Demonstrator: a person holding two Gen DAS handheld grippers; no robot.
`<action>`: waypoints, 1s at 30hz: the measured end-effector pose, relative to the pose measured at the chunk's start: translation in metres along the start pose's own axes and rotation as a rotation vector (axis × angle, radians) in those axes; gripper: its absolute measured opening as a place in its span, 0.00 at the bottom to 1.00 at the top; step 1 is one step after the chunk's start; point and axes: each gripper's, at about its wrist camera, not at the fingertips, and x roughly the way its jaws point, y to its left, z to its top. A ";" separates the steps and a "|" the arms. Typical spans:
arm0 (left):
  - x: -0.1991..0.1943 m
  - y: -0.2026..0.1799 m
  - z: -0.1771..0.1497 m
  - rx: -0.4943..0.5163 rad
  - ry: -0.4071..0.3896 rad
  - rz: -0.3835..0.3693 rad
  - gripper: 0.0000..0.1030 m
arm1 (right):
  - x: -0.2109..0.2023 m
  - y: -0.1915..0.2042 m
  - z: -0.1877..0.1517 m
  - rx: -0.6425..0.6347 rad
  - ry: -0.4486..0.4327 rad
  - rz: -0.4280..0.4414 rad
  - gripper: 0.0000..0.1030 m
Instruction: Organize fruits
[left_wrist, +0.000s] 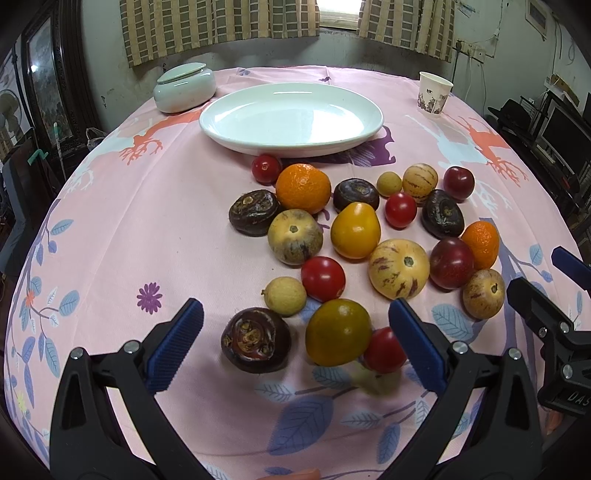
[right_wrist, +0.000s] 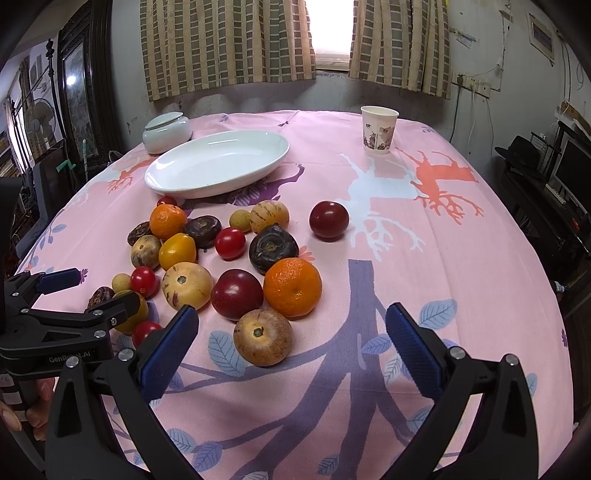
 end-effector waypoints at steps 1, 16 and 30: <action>0.000 0.000 0.000 0.000 0.000 0.000 0.98 | 0.000 0.000 -0.001 -0.001 0.000 -0.001 0.99; -0.013 0.036 0.010 -0.042 -0.081 -0.020 0.98 | 0.026 -0.008 -0.007 0.036 0.072 0.014 0.99; -0.015 0.102 0.045 -0.161 -0.034 0.013 0.98 | 0.036 -0.023 0.035 0.112 0.164 0.006 0.80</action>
